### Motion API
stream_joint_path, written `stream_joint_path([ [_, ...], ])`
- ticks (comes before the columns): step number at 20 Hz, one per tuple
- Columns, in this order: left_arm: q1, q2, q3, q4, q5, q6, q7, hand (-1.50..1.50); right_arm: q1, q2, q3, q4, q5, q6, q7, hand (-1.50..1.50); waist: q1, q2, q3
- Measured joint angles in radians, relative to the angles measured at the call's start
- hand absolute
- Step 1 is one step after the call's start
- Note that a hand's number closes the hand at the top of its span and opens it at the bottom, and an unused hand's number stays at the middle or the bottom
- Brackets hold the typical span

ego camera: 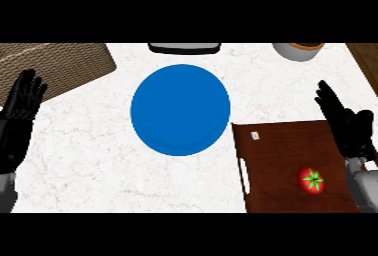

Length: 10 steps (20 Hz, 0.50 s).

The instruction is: Pick the tomato from the tray and place it in the plate

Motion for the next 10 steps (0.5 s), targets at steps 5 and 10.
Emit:
stream_joint_path([
  [5, -0.046, -0.004, -0.013, -0.006, -0.009, -0.012, 0.046, 0.00, -0.064, 0.098, 0.105, -0.075, 0.026, 0.041, -0.063, 1.50, 0.001, 0.007, 0.015],
  [10, -0.082, -0.009, -0.048, -0.009, -0.012, -0.024, 0.100, 0.00, -0.088, 0.007, 0.258, -0.063, 0.326, -0.034, -0.026, 1.50, -0.011, 0.006, 0.009],
])
